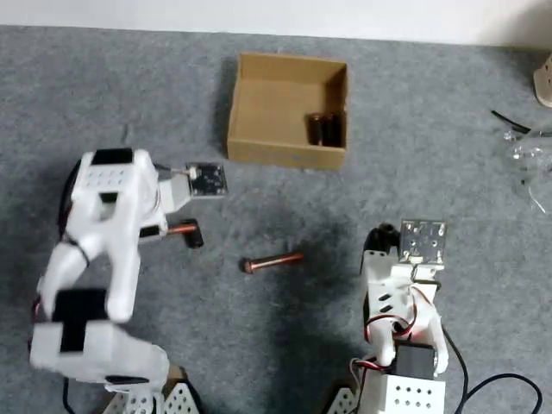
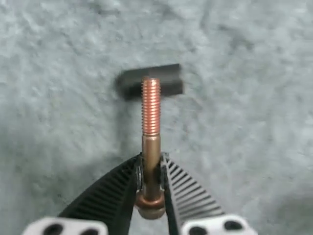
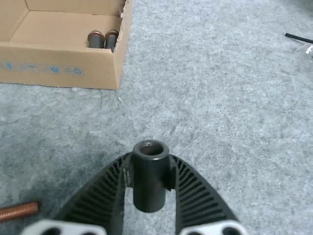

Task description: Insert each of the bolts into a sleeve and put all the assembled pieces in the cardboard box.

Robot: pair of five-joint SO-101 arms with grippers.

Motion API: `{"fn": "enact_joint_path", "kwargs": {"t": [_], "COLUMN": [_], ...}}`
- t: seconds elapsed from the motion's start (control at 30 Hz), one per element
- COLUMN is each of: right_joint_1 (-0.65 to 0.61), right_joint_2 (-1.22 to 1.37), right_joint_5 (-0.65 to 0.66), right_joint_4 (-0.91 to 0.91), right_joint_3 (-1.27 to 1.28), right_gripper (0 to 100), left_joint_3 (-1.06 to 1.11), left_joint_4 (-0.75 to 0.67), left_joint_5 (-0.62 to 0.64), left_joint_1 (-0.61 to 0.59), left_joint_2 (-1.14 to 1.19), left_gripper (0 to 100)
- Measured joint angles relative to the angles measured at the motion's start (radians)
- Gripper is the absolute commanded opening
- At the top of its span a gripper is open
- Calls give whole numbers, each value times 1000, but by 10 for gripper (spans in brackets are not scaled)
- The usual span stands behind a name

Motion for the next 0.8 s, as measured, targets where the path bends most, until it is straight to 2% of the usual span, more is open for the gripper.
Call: {"fn": "enact_joint_path", "kwargs": {"t": [0.13, 0.3, 0.47, 0.7, 0.8], "right_joint_1": [0, 0, 0, 0, 0], "right_joint_2": [0, 0, 0, 0, 0], "right_joint_5": [0, 0, 0, 0, 0], "right_joint_4": [0, 0, 0, 0, 0], "right_joint_3": [0, 0, 0, 0, 0], "right_gripper": [4, 4, 4, 4, 4], "left_joint_3": [-178, -390, -551, -615, -621], "left_joint_4": [26, 49, 172, 216, 233], "left_joint_5": [9, 12, 12, 12, 31], "left_joint_1": [-9, -75, -91, -91, -91], "left_joint_2": [173, 364, 491, 523, 523], "left_gripper": [5, 5, 5, 14, 104]}}
